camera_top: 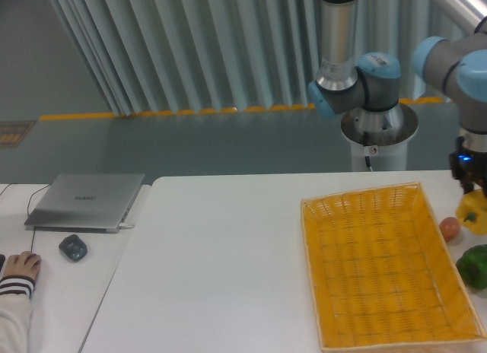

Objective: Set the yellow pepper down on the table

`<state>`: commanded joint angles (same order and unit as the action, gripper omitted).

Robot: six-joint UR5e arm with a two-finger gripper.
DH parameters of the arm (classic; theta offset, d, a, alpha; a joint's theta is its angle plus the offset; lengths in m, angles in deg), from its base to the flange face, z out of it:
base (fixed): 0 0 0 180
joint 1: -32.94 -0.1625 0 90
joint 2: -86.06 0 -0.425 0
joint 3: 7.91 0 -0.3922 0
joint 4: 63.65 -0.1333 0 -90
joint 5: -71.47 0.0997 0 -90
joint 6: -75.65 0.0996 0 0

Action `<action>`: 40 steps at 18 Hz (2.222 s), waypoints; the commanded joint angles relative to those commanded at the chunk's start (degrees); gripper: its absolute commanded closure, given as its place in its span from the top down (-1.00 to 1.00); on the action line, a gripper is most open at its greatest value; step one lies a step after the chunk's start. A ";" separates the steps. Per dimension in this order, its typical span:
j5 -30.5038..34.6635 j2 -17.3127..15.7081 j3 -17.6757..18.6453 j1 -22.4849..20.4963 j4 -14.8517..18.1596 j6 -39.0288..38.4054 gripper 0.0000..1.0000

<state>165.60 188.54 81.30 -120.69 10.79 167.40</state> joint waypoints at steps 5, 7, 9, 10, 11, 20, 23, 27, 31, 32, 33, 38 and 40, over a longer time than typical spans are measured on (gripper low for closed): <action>0.26 0.61 0.44 -2.46 -0.44 3.87 -0.28; 0.26 0.97 0.62 -3.26 -0.70 5.10 -0.27; 0.26 1.84 0.70 -4.31 -1.05 6.95 -0.26; 0.26 2.37 0.70 -4.31 -1.14 7.04 -0.25; 0.26 2.72 0.70 -4.31 -1.49 6.96 -0.25; 0.35 8.88 0.70 -4.05 -10.10 6.78 -0.12; 0.35 9.05 0.70 -3.96 -10.11 6.60 0.07; 0.35 9.05 0.70 -3.79 -10.20 6.17 0.99; 0.35 8.53 0.70 -3.79 -10.02 7.04 1.00; 0.35 7.92 0.88 -3.79 -9.93 7.65 1.00; 0.44 7.30 1.14 -3.53 -9.84 7.31 1.00; -0.70 4.49 1.50 -2.83 -9.23 8.89 1.00; -1.84 3.69 1.32 -2.21 -8.01 8.45 1.00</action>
<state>163.75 192.23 82.62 -122.90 2.78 175.85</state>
